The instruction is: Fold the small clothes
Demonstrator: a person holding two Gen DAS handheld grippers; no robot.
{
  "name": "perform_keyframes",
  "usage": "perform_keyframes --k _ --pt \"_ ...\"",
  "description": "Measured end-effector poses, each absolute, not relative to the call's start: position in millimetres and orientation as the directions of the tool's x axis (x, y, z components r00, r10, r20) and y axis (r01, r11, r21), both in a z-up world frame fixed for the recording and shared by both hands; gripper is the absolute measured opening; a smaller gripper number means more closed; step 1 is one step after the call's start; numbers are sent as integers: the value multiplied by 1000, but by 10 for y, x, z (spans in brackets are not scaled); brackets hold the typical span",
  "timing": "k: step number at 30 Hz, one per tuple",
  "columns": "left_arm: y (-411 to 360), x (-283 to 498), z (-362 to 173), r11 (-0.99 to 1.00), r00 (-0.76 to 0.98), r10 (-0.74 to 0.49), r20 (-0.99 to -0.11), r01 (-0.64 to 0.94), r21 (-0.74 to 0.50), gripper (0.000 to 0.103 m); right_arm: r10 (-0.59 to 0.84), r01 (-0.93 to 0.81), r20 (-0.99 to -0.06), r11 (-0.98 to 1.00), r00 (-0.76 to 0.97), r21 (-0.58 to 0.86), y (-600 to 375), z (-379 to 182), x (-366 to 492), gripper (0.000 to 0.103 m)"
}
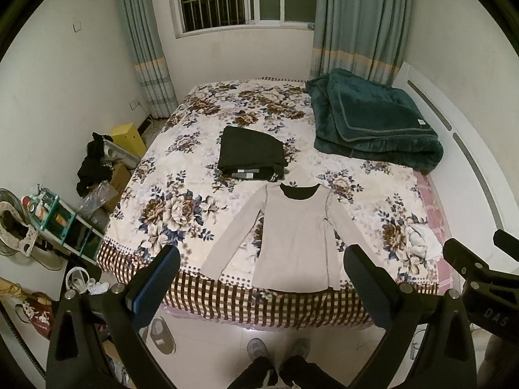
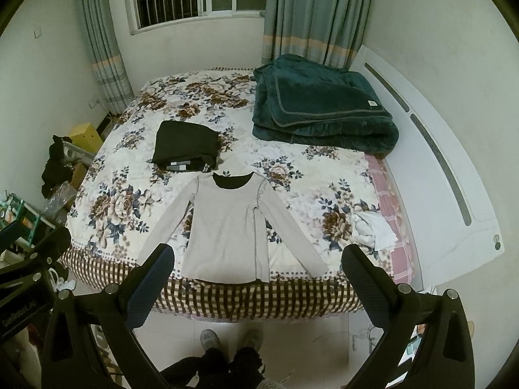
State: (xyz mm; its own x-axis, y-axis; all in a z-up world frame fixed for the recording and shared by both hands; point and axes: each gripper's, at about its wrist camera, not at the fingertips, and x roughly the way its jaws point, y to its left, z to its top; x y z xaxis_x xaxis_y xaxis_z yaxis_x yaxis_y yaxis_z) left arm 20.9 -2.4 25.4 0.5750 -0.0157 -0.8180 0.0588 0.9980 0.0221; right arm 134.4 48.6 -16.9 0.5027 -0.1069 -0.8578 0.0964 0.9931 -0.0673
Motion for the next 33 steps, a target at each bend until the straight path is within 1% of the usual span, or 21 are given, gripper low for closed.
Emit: perform_keyframes --k 3,4,27,28,33 --pt "-37 233 268 998 575 -16 -818 58 21 103 -108 98 -855 993 507 -67 482 -180 1345 103" --pt "-38 226 263 998 576 -16 -817 57 21 103 -108 98 -855 993 507 -68 523 -101 1371 103" --pt "-1 191 266 998 583 -26 -812 60 11 103 -111 99 -852 993 512 -70 504 -158 1323 103" --pt "0 193 266 998 583 -27 -812 61 10 103 -111 99 -852 993 512 -70 563 -54 1450 103" --pt "-62 276 306 998 582 -32 -812 63 6 103 -111 99 -852 993 511 -70 561 -64 1436 103"
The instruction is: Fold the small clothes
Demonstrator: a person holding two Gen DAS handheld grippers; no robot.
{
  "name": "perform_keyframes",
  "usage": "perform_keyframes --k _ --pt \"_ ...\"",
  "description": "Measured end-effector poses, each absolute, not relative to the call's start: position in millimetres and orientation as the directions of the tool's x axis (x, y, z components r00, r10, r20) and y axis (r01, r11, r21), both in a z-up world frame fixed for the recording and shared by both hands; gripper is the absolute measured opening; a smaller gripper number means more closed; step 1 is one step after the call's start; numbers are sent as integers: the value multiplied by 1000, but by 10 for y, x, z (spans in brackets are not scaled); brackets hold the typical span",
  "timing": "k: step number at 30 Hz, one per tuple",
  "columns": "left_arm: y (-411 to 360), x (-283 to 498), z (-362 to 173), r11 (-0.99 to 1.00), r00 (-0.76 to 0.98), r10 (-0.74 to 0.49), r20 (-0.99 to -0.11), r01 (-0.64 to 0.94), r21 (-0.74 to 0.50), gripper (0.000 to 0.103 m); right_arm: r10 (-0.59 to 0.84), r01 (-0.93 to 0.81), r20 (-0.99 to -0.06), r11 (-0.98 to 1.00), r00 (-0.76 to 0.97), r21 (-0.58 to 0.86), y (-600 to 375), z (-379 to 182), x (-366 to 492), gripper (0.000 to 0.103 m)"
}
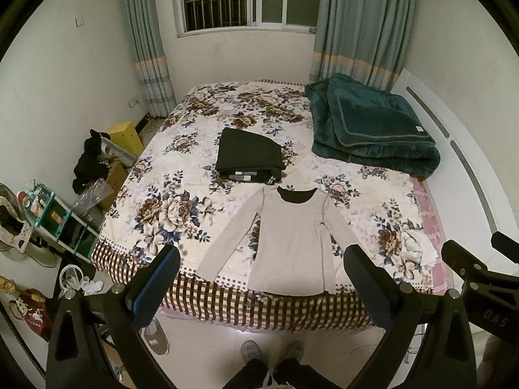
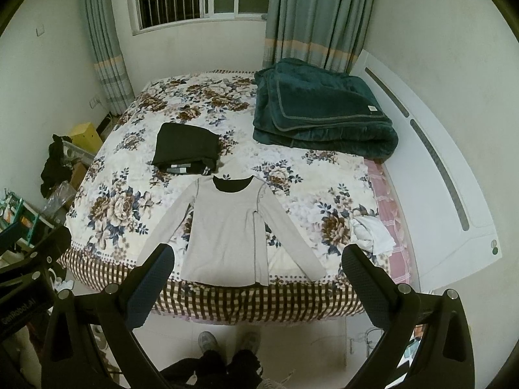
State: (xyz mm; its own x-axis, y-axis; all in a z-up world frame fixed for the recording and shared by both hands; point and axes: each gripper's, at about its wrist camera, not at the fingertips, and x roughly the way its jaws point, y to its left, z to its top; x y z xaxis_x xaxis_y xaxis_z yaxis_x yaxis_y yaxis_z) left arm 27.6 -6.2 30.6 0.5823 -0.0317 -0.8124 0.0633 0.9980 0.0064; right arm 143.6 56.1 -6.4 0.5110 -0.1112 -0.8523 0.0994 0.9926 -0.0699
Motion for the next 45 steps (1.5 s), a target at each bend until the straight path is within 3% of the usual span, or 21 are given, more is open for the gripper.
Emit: perform_keyframes --k 13,18,27,38,43,45 --pt "-138 323 253 998 578 -34 -815 61 1 103 -100 118 -862 992 496 -48 712 142 1772 103" --pt "-206 505 -165 994 615 60 -786 37 104 103 -66 188 -890 982 450 22 523 -192 2005 103" --pt "-344 1405 -1659 987 548 87 -832 68 148 103 -113 511 -968 859 224 18 -787 -2355 2386 103" --pt "-393 2209 -3637 967 315 232 -920 23 252 103 60 831 -998 554 9 41 -2895 -5532 2165 102" --pt "-357 2449 -4474 966 200 250 -947 15 259 103 115 889 -993 456 -12 42 -3222 -6533 2084 102" --pt "-381 2516 -4765 963 169 259 -951 28 268 103 149 902 -989 426 10 73 -3264 -6822 2107 97"
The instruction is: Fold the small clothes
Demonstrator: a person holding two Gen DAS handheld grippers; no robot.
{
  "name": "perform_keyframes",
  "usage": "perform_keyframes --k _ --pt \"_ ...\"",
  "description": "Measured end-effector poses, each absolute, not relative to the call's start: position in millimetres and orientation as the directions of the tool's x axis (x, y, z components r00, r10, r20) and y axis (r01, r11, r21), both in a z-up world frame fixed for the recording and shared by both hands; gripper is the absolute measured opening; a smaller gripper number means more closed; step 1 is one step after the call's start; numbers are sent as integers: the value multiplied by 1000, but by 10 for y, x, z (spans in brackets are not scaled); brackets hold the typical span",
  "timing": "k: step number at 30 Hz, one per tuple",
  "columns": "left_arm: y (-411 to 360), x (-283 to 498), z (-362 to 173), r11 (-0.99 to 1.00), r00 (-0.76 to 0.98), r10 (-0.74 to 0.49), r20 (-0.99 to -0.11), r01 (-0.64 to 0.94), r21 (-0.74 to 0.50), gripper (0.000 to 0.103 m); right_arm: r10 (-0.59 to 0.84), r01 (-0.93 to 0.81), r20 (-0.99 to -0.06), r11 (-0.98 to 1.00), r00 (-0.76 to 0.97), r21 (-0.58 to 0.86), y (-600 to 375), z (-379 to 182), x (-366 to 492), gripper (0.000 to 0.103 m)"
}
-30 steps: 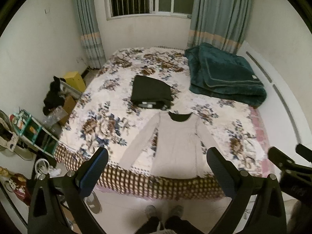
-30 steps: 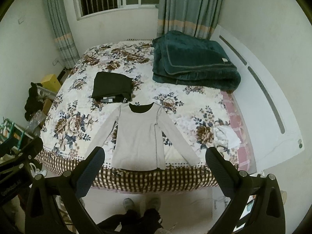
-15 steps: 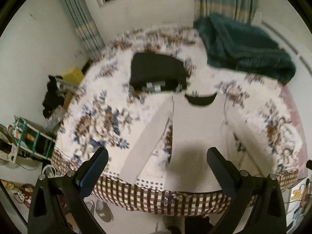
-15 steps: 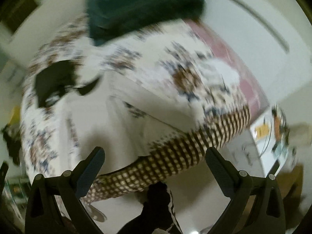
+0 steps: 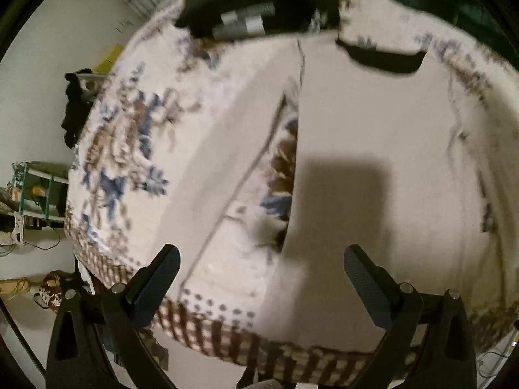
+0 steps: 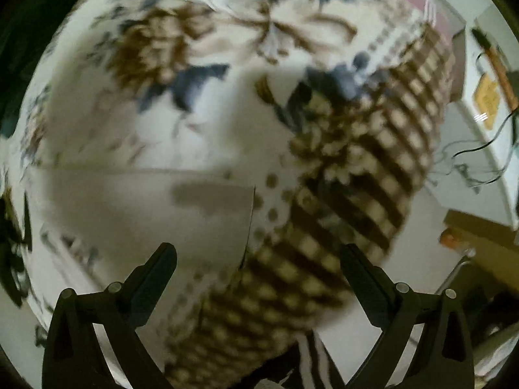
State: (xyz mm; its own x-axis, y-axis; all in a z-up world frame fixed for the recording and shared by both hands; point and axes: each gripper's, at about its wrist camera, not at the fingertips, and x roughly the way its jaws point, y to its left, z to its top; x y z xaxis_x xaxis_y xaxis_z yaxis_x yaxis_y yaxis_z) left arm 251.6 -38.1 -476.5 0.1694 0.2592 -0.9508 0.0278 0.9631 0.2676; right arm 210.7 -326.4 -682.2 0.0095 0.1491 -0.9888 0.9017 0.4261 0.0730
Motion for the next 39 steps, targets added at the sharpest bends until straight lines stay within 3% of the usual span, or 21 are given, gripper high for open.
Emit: perform_keyframes --k 3,5,7,8,17,24,28,32,36,39 --pt "-441 2589 -5064 963 156 253 -955 54 264 103 198 907 -978 397 62 138 -3284 -7139 2176 68" --pt "-503 2643 -5238 962 151 246 -958 85 260 103 152 900 -986 416 73 131 -3253 -7163 2207 27" --pt "-548 2674 -5321 959 155 245 -957 107 263 103 121 899 -988 417 92 135 -3250 -7120 2190 7" --pt "-565 2689 -5339 958 160 244 -957 114 263 103 112 902 -988 406 108 144 -3258 -7050 2166 4" --pt "-631 2752 -5228 968 196 203 -959 104 226 103 24 910 -989 389 148 146 -3634 -6641 2288 3" --pt "-339 2609 -5152 977 195 202 -960 29 212 103 66 737 -957 624 281 259 -2895 -5942 3253 3" --pt "17 2490 -5058 974 191 226 -955 -33 224 103 171 482 -936 820 308 309 -1675 -5677 3986 3" --pt "507 2321 -4969 963 184 260 -948 -117 242 103 245 115 -941 954 233 277 52 -5787 4389 3" --pt "974 2166 -4963 941 162 310 -937 -190 279 103 203 -256 -977 950 70 179 1634 -6333 4137 3" --pt "1323 2056 -4979 927 152 331 -931 -238 291 103 111 -417 -994 903 -13 107 2285 -6696 3705 3"
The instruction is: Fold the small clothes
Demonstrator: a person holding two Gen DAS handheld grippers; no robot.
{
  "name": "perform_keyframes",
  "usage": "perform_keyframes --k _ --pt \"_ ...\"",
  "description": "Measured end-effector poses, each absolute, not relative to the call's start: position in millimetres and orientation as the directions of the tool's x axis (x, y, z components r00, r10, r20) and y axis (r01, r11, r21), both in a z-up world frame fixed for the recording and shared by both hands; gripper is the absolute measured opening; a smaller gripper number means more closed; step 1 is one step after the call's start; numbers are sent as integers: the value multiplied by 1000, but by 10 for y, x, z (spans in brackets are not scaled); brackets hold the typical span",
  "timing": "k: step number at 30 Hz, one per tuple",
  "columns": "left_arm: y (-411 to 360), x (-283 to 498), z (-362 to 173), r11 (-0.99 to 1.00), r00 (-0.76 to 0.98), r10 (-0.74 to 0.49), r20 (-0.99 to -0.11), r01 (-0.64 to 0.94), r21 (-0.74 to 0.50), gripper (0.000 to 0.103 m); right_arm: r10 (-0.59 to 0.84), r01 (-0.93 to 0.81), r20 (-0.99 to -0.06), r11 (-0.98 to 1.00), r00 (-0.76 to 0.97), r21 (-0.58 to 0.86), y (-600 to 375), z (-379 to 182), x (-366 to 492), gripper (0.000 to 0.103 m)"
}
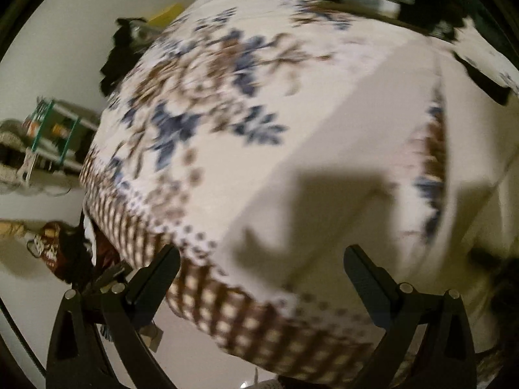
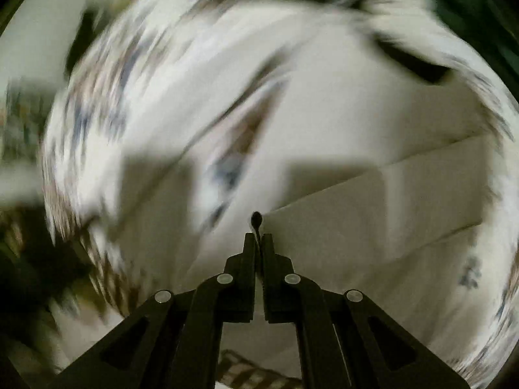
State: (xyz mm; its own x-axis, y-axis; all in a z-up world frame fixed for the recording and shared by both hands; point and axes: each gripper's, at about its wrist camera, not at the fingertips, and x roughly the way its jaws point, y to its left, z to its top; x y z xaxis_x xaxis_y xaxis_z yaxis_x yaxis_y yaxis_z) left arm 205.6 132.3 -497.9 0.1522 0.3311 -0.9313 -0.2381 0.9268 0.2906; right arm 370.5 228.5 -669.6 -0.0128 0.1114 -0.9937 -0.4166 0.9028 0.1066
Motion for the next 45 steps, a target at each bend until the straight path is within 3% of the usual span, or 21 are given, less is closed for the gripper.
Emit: perform_keyframes --k 4,7,9,10,11,17,20,22,23,24,25,26,27,32,38,45 --pt "1595 1956 -5015 923 151 318 -936 -276 269 103 20 -472 -996 880 -82 56 2454 -7010 3343 3" --pt "1776 1879 -5072 929 135 274 -952 -292 226 103 48 -399 -986 911 -158 108 2277 -7066 3364 8" --pt "1944 1803 -5092 930 122 222 -967 -324 173 103 131 -300 -970 935 -205 190 2003 -6990 3418 31" --pt "2025 1764 -5095 928 119 194 -974 -344 143 103 162 -245 -965 946 -204 211 1851 -6931 3454 53" --pt "2161 1715 -5113 921 116 142 -983 -380 88 103 192 -181 -963 957 -191 227 1667 -6859 3489 61" --pt "2672 1553 -5496 772 158 -201 -967 -583 -255 103 162 111 -967 984 -195 142 825 -6829 3573 61" --pt "2692 1624 -5792 686 187 -336 -923 -623 -376 100 165 222 -961 968 -221 115 515 -6904 3535 61" --pt "2618 1705 -5917 680 187 -352 -917 -623 -387 94 167 286 -957 953 -235 97 263 -6936 3471 61" --pt "2565 1755 -5946 702 181 -322 -929 -613 -363 79 166 311 -957 946 -238 87 201 -6945 3421 61" --pt "2516 1789 -5944 732 162 -282 -946 -600 -321 54 164 333 -957 940 -239 78 117 -6946 3373 61" --pt "2478 1813 -5916 760 148 -238 -960 -587 -279 39 157 342 -958 937 -239 68 37 -6930 3345 61" --pt "2449 1816 -5843 782 149 -188 -971 -575 -240 8 148 346 -960 936 -236 59 -14 -6912 3307 61" --pt "2433 1805 -5756 789 166 -161 -973 -571 -228 3 144 348 -962 936 -232 56 -84 -6883 3279 61" --pt "2222 1813 -5060 857 267 -25 -963 -490 -158 3 166 359 -964 930 -207 83 -441 -6776 3098 61" --pt "1480 1876 -4213 961 413 23 -910 -259 -93 2 234 384 -958 910 -165 156 -1138 -6644 2884 61" --pt "-373 1832 -3943 983 425 -177 -888 115 -141 3 284 471 -954 857 -93 209 -2382 -6352 2438 61"
